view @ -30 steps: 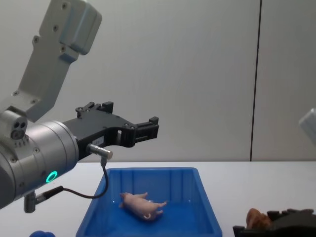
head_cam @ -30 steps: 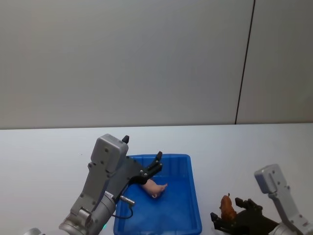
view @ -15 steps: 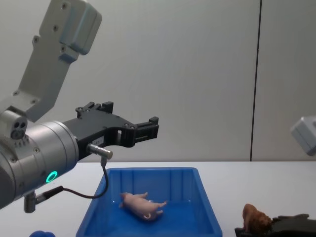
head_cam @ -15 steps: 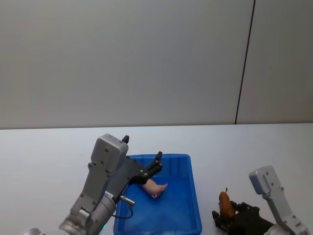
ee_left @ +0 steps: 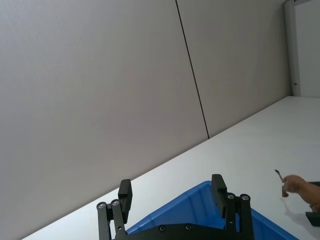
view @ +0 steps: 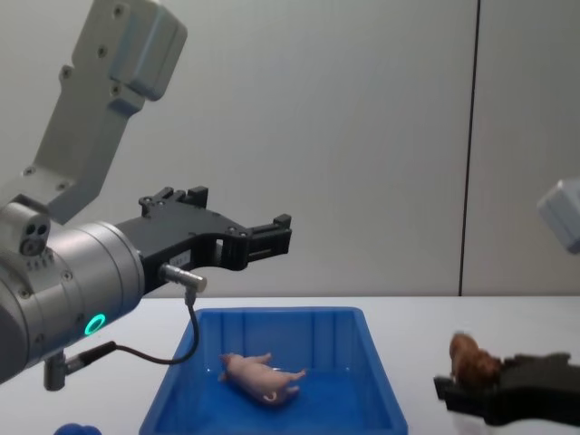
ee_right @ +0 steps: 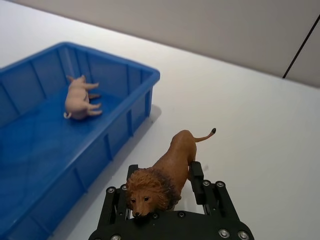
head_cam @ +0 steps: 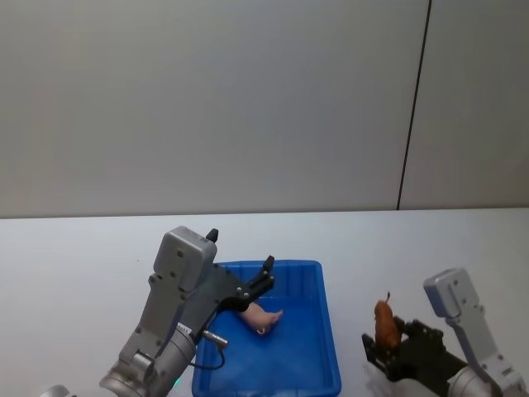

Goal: Pick up the two dolls from the table and place them into the box.

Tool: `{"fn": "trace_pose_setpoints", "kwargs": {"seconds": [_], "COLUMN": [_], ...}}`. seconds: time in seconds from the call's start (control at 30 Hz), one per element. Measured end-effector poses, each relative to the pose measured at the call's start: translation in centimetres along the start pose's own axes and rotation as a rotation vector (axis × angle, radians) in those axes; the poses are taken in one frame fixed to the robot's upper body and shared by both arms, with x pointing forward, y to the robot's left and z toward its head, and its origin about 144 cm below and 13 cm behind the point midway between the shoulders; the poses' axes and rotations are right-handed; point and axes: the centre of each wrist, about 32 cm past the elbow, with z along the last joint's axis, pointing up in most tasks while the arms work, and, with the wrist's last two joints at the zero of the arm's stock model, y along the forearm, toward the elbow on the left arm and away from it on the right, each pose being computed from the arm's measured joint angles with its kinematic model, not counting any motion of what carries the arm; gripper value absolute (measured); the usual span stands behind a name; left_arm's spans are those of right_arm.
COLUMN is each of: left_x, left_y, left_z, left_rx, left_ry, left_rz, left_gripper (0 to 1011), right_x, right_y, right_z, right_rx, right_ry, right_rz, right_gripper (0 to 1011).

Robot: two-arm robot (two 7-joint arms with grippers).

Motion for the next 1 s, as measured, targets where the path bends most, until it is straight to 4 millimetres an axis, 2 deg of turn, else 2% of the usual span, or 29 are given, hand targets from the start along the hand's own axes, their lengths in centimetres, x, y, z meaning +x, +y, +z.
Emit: {"fn": "trace_pose_setpoints", "kwargs": {"seconds": [0.13, 0.5, 0.83, 1.0], "left_x": [0.0, 0.0, 0.0, 0.0], "left_y": [0.0, 0.0, 0.0, 0.0], "left_z": [0.0, 0.0, 0.0, 0.0], "left_rx": [0.0, 0.0, 0.0, 0.0], "left_ry": [0.0, 0.0, 0.0, 0.0], "left_rz": [0.0, 0.0, 0.0, 0.0], "left_gripper": [1001, 1001, 1001, 1001], "right_x": [0.0, 0.3, 0.0, -0.2], "right_y": [-0.1, 0.4, 2.2, 3.2], "right_z": [0.8, 4.9, 7.6, 8.1], "right_rx": [0.04, 0.176, 0.197, 0.175], "right_ry": [-0.021, -0.05, -0.02, -0.002], "right_rz": [-0.008, 0.05, 0.171, 0.218], "right_gripper": [599, 599, 599, 626]}}
